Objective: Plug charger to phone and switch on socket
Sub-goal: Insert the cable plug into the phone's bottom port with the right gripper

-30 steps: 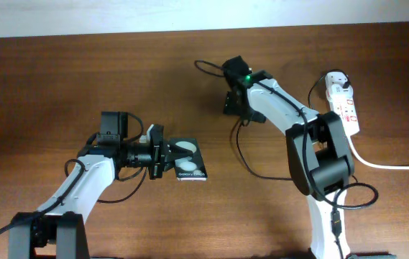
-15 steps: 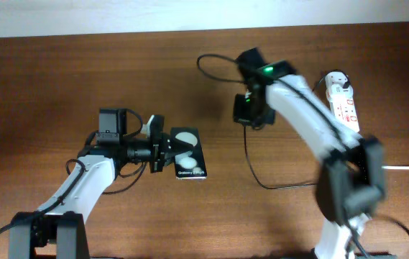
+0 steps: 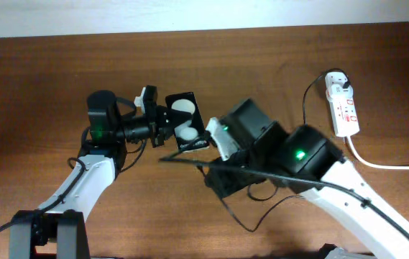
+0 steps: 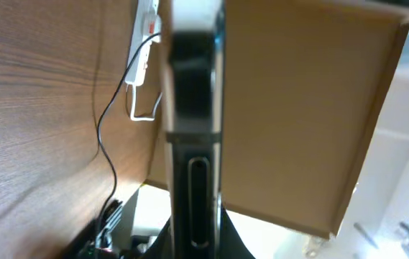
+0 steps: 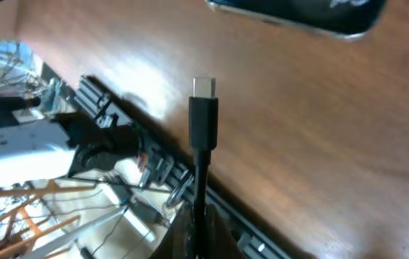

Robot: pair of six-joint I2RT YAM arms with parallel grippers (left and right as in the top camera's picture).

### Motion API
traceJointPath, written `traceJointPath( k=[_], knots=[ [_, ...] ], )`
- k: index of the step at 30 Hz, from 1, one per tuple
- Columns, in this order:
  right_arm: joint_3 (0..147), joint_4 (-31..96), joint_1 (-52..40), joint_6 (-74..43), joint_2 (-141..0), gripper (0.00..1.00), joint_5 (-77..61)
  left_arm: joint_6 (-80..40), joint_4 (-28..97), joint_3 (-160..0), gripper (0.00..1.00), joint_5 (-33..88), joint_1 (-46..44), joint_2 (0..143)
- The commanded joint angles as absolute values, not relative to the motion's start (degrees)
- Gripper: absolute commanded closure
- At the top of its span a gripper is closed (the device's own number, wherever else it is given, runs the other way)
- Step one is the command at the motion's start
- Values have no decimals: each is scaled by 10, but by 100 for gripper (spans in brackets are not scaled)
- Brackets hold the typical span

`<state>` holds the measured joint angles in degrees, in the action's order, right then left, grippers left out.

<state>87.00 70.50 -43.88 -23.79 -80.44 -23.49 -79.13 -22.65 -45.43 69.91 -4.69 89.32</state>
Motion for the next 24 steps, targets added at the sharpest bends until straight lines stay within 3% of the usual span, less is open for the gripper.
traceJointPath(
  k=[1, 8, 24],
  knots=[
    [843, 672, -457, -305, -802, 96, -185, -840, -236, -462, 100, 693, -44, 889],
    [842, 657, -457, -338, -806, 96, -142, -840, -298, -462, 100, 703, -44, 889],
    [842, 634, -457, -337, -814, 96, -154, -879, -298, -462, 100, 722, -44, 889]
  ],
)
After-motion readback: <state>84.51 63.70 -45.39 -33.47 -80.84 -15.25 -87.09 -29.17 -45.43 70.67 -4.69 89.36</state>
